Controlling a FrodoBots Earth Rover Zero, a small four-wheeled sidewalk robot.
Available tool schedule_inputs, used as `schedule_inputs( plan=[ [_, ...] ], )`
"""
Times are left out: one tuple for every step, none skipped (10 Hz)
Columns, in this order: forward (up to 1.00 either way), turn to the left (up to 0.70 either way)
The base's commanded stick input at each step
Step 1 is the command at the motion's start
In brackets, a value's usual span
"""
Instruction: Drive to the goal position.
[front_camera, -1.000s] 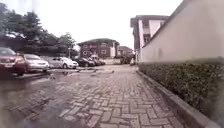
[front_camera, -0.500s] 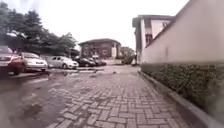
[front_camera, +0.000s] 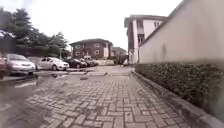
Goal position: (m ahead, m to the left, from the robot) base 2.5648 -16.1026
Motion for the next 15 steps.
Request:
schedule_inputs(
  plan=[
    [0.69, 0.03],
    [0.69, 0.03],
    [0.69, 0.03],
    [0.69, 0.03],
    [0.69, 0.03],
    [0.69, 0.03],
    [0.69, 0.03],
    [0.69, 0.03],
    [0.69, 0.03],
    [0.69, 0.03],
    [0.69, 0.03],
    [0.69, 0.03],
    [0.69, 0.03],
    [0.69, 0.03],
    [0.69, -0.19]
  ],
)
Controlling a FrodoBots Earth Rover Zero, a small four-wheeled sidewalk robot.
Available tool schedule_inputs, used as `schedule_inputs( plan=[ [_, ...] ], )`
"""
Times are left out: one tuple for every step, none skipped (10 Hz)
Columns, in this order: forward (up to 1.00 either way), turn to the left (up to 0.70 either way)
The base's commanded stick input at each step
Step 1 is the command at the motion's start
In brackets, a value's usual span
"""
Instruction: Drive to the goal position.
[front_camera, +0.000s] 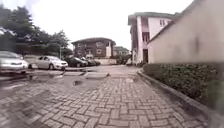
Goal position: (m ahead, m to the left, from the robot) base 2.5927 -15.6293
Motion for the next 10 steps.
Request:
schedule_inputs(
  plan=[
    [0.69, -0.27],
    [0.69, -0.02],
    [0.69, 0.03],
    [0.69, 0.03],
    [0.69, 0.03],
    [0.69, 0.03],
    [0.69, 0.03],
    [0.69, 0.03],
    [0.69, 0.03],
    [0.69, -0.06]
  ],
)
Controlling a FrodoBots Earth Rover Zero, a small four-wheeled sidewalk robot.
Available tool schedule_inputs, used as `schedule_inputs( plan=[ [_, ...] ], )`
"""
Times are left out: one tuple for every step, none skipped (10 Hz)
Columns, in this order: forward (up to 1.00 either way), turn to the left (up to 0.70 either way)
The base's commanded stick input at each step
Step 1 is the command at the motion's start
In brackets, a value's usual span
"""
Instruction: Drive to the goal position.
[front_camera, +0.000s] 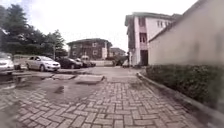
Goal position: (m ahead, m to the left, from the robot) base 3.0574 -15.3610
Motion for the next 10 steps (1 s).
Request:
schedule_inputs(
  plan=[
    [0.69, -0.27],
    [0.69, -0.33],
    [0.69, -0.35],
    [0.69, -0.35],
    [0.69, -0.35],
    [0.69, -0.02],
    [0.69, -0.11],
    [0.69, -0.3],
    [0.69, -0.06],
    [0.69, -0.01]
  ],
)
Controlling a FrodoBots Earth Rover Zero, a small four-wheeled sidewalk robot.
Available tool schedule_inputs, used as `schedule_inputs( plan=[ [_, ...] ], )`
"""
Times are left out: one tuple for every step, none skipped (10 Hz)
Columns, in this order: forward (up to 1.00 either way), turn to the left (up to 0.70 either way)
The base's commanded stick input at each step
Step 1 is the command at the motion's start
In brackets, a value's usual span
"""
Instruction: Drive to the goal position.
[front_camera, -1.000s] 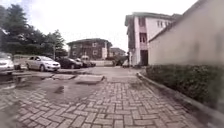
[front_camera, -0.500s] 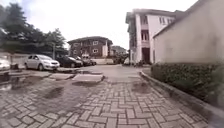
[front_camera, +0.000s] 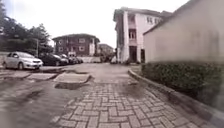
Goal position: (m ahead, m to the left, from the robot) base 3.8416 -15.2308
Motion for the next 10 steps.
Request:
schedule_inputs(
  plan=[
    [0.69, 0.03],
    [0.69, 0.03],
    [0.69, 0.03],
    [0.69, 0.03],
    [0.69, 0.03],
    [0.69, 0.03],
    [0.69, 0.03],
    [0.69, 0.03],
    [0.69, 0.03],
    [0.69, 0.03]
  ],
)
